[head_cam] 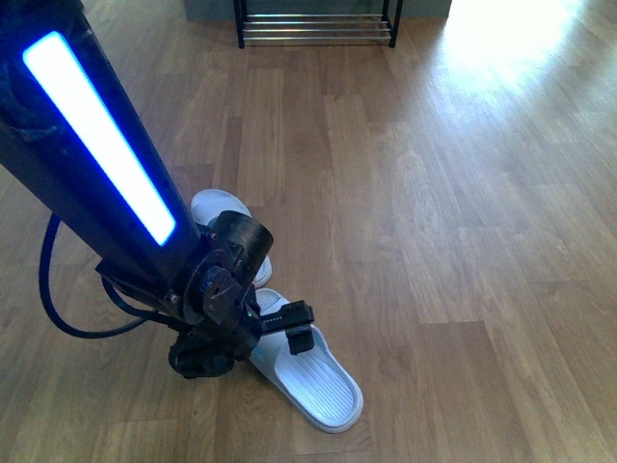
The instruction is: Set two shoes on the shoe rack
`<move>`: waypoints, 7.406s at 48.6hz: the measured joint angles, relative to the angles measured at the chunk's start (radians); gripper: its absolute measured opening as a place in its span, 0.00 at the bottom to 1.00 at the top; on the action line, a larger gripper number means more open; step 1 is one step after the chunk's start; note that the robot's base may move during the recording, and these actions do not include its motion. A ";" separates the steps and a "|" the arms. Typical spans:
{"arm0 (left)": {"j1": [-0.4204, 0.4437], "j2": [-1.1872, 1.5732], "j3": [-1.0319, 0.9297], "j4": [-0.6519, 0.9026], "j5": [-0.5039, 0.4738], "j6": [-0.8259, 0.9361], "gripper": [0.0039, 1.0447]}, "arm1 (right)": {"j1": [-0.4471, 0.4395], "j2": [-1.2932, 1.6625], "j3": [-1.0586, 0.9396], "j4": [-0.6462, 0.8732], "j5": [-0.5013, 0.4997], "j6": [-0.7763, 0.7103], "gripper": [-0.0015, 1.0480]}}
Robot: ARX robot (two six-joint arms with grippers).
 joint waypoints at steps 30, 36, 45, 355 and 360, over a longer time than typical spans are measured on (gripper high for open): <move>0.016 0.205 0.231 -0.088 -0.243 0.151 0.91 | 0.000 0.000 0.000 0.000 0.000 0.000 0.91; 0.021 0.206 0.229 -0.081 -0.332 0.210 0.91 | 0.000 0.000 0.000 0.000 0.000 0.000 0.91; 0.031 0.210 0.221 -0.071 -0.397 0.242 0.89 | 0.000 0.000 0.000 0.000 0.000 0.000 0.91; 0.367 -2.277 -1.282 0.271 -0.792 0.855 0.02 | -0.151 2.941 0.917 1.134 -0.038 -0.446 0.91; 0.367 -2.277 -1.282 0.271 -0.792 0.855 0.02 | -0.150 2.963 0.937 1.178 -0.052 -0.430 0.91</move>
